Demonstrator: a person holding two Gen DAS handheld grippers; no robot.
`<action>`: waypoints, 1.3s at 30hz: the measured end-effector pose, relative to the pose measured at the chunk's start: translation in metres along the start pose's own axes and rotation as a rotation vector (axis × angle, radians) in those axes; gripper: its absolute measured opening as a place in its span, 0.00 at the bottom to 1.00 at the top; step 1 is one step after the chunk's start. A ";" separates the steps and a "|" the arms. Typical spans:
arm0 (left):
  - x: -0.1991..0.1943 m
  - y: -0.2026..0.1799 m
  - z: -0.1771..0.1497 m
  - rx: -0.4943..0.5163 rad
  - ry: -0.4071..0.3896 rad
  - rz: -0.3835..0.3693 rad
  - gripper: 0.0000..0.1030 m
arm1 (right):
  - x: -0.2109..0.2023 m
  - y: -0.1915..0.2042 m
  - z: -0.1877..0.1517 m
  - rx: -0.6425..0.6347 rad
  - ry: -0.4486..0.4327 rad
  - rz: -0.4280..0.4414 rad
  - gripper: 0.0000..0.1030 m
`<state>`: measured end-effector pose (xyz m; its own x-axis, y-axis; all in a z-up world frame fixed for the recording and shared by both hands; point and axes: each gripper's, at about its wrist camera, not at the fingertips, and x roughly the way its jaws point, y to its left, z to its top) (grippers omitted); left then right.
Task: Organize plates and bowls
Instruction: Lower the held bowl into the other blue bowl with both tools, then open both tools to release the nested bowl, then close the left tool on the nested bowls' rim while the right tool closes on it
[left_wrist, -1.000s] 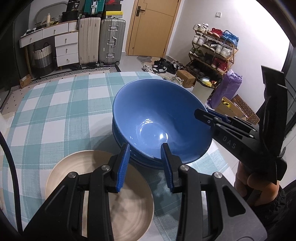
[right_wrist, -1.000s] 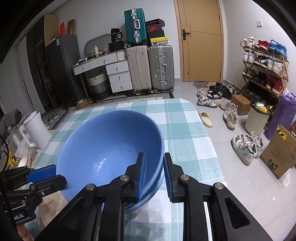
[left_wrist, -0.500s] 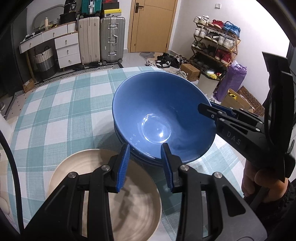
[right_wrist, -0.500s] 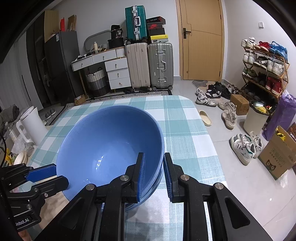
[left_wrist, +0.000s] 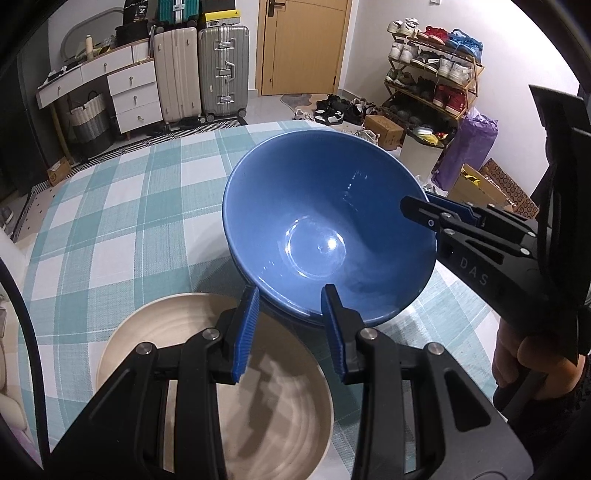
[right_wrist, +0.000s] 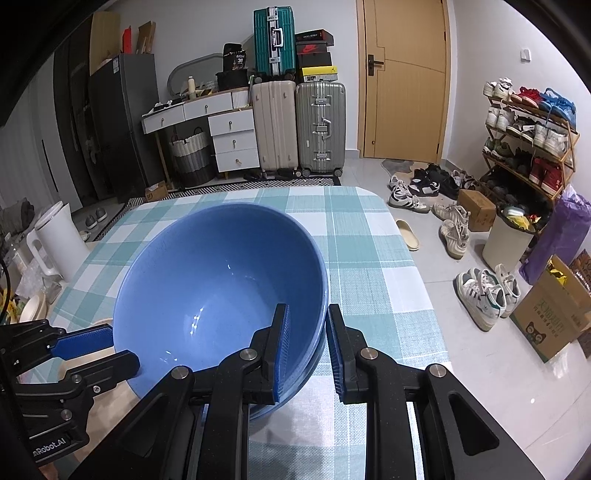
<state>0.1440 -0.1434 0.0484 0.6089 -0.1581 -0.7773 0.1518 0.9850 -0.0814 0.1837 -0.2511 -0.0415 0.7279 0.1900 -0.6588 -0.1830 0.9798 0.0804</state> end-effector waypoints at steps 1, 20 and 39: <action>0.000 0.000 0.000 0.000 0.000 0.001 0.31 | 0.000 0.000 0.000 -0.002 0.000 -0.003 0.20; 0.012 0.010 0.003 -0.013 0.011 -0.033 0.31 | 0.009 0.001 -0.004 -0.029 0.029 -0.018 0.20; 0.011 0.105 0.042 -0.188 -0.053 -0.115 0.99 | -0.022 -0.034 0.011 0.096 -0.002 0.053 0.99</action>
<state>0.1995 -0.0446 0.0571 0.6369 -0.2688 -0.7226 0.0780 0.9549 -0.2864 0.1811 -0.2883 -0.0220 0.7205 0.2418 -0.6499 -0.1573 0.9698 0.1863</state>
